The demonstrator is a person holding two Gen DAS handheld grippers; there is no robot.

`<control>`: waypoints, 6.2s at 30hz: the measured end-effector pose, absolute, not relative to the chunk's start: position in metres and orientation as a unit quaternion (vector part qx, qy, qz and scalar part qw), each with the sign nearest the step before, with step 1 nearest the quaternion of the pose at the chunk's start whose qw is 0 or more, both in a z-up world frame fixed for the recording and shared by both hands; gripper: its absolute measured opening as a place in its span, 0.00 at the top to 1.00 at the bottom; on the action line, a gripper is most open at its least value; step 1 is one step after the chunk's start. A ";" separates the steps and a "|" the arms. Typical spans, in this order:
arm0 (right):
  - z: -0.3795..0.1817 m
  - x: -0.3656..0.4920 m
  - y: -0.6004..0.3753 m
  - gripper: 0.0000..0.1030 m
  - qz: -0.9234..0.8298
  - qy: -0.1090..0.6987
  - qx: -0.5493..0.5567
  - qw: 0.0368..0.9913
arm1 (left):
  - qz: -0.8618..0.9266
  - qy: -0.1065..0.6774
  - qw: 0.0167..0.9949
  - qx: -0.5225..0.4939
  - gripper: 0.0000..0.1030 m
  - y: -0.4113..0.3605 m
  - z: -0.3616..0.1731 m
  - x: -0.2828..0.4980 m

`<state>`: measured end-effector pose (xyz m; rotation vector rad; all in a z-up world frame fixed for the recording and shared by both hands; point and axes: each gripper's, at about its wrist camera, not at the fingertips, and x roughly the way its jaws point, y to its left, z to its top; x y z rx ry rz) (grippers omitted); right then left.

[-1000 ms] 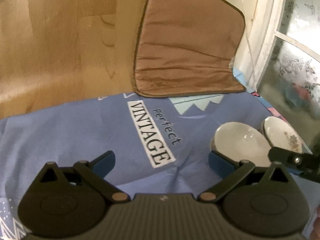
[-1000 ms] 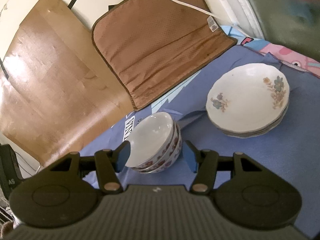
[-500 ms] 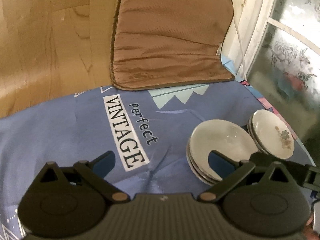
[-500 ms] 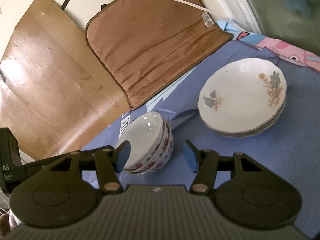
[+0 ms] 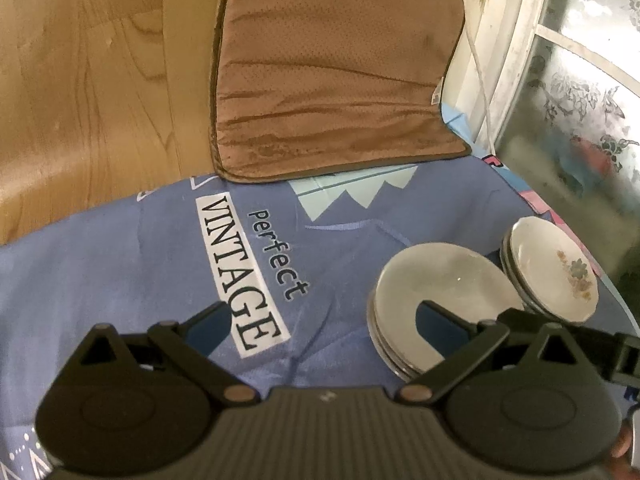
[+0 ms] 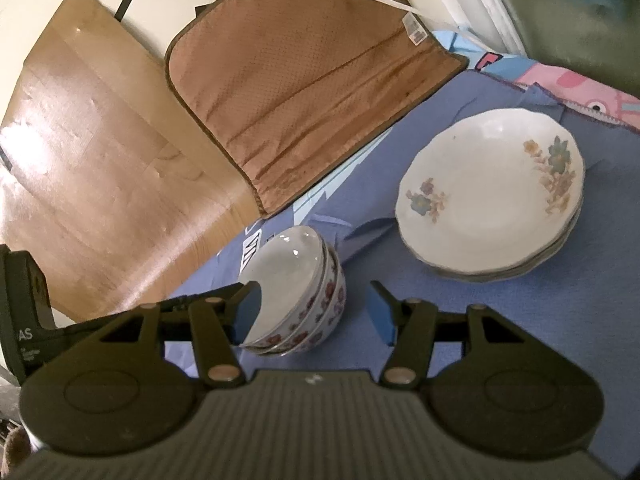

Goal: Organize plates and bowls

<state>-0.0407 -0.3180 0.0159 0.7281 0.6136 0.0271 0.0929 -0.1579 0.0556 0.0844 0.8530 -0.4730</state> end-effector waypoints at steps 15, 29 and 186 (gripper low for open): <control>0.012 -0.037 -0.320 0.41 0.010 0.297 0.360 0.884 | -0.241 0.428 0.870 0.044 0.14 -0.164 0.050 0.096; 0.010 -0.032 -0.322 0.42 0.009 0.298 0.361 0.884 | -0.266 0.443 0.856 0.012 0.33 -0.166 0.044 0.102; 0.020 -0.137 -0.251 0.36 -0.172 0.231 0.240 0.927 | -0.211 0.273 0.932 0.110 0.00 -0.109 0.043 -0.010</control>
